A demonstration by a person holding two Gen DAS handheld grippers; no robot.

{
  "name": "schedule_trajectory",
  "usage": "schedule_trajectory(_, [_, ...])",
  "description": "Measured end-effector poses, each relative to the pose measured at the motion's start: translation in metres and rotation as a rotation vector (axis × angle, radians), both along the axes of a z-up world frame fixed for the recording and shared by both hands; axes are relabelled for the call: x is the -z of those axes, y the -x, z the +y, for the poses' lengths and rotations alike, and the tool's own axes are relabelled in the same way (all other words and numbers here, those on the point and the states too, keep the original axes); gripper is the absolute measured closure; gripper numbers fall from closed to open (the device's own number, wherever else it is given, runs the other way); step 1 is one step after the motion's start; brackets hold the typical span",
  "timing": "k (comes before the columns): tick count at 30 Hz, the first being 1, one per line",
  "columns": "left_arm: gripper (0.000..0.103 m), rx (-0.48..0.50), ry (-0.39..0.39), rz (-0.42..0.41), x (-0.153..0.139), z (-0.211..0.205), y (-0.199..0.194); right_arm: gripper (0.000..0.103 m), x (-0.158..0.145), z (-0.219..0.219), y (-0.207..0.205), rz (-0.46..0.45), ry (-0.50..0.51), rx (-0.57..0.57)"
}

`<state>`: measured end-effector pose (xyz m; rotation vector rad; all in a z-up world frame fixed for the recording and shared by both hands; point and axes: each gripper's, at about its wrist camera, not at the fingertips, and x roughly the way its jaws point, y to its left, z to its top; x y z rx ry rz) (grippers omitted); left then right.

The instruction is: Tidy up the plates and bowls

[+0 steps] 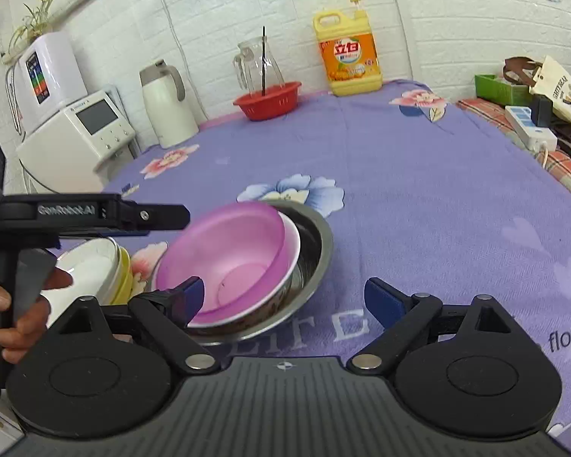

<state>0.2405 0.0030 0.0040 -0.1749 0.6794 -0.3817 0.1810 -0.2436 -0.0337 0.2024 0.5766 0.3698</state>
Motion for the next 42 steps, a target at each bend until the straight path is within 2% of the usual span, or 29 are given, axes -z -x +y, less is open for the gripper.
schedule_trajectory(4, [0.026,0.032,-0.001,0.038,0.004,-0.004,-0.007,0.0,-0.008,-0.002,-0.004,-0.027,0.015,0.012])
schedule_trajectory(13, [0.024,0.044,-0.087,0.068,0.021,-0.014,-0.019,0.0,0.012,0.01,-0.027,0.022,0.083,0.02])
schedule_trajectory(17, [0.024,0.066,-0.104,0.073,0.026,-0.021,-0.024,0.0,0.018,0.012,-0.033,0.049,0.069,0.024])
schedule_trajectory(22, [0.024,0.08,-0.103,0.098,0.033,-0.027,-0.031,0.0,0.025,0.019,-0.041,0.085,0.08,0.05])
schedule_trajectory(30, [0.024,0.081,-0.084,0.115,0.034,-0.023,-0.034,0.0,0.028,0.025,-0.04,0.059,0.114,0.038])
schedule_trajectory(34, [0.024,0.087,-0.075,0.12,0.033,-0.02,-0.033,0.0,0.021,0.029,-0.044,0.104,0.132,0.057])
schedule_trajectory(36, [0.024,0.099,-0.044,0.111,0.03,-0.018,-0.031,0.0,0.013,0.032,-0.041,0.073,0.137,0.042])
schedule_trajectory(39, [0.024,0.103,-0.04,0.103,0.027,-0.02,-0.031,0.0,0.007,0.037,-0.035,0.027,0.203,0.065])
schedule_trajectory(42, [0.024,0.105,-0.049,0.116,0.031,-0.022,-0.034,0.0,0.016,0.032,-0.04,0.069,0.18,0.064])
